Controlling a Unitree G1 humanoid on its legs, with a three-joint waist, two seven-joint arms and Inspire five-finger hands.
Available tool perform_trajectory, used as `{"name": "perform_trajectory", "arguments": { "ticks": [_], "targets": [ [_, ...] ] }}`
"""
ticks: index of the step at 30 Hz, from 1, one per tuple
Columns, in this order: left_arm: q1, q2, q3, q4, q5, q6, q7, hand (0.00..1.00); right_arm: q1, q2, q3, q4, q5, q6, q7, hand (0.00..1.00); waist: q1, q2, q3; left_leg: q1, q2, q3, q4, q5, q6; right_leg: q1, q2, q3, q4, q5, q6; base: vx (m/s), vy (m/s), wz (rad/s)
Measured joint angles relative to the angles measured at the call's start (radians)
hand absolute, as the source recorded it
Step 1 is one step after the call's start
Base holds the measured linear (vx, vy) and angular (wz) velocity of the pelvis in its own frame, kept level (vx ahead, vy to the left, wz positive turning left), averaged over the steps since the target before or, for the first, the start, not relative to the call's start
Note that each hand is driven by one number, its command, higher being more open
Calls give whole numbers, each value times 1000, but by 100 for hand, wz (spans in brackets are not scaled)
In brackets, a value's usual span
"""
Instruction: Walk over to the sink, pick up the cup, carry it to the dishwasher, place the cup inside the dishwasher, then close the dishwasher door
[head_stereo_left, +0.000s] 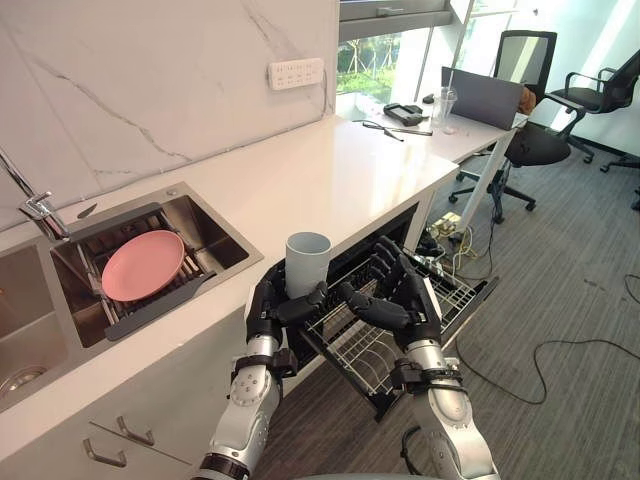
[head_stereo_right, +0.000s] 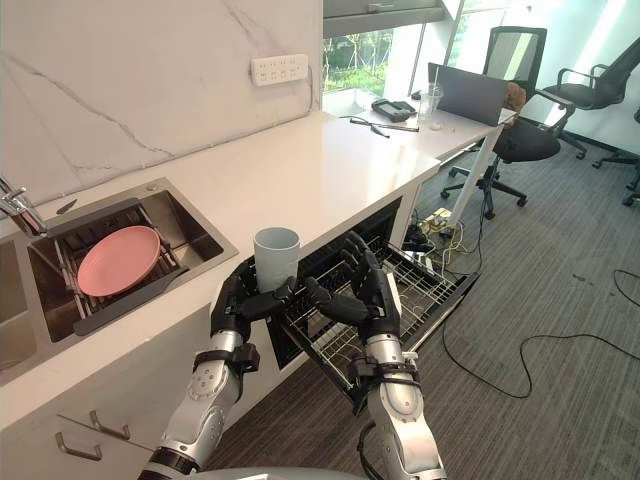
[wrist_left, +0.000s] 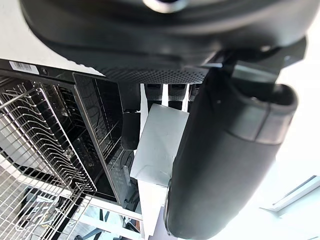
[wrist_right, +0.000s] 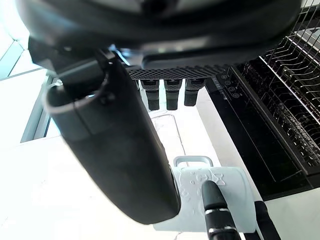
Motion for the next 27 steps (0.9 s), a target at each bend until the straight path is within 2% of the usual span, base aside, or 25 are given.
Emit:
{"name": "perform_trajectory", "arguments": {
  "ticks": [8, 16, 27],
  "targets": [
    [-3, -14, -31, -13, 1, 0, -10, 30, 0, 1, 4, 0, 0, 0, 2, 90, 1, 0, 0, 0, -3, -2, 0, 0, 0, 1, -2, -1, 0, -1, 0, 0, 0, 0],
    [-21, -18, -149, -14, 15, 0, -32, 30, 0, 2, 29, 3, 1, -1, 3, 90, 1, 1, 0, 0, -4, -6, 0, 0, 1, 4, -6, -6, -1, -2, 1, 0, 0, 0],
    [-35, 12, -163, -14, 17, 3, -29, 30, -15, -5, 27, 24, 23, -3, -6, 90, 3, 0, 0, -1, 2, -15, 1, 1, 1, 9, -6, -15, -3, -2, 0, 0, 0, 2]
  ]
}}
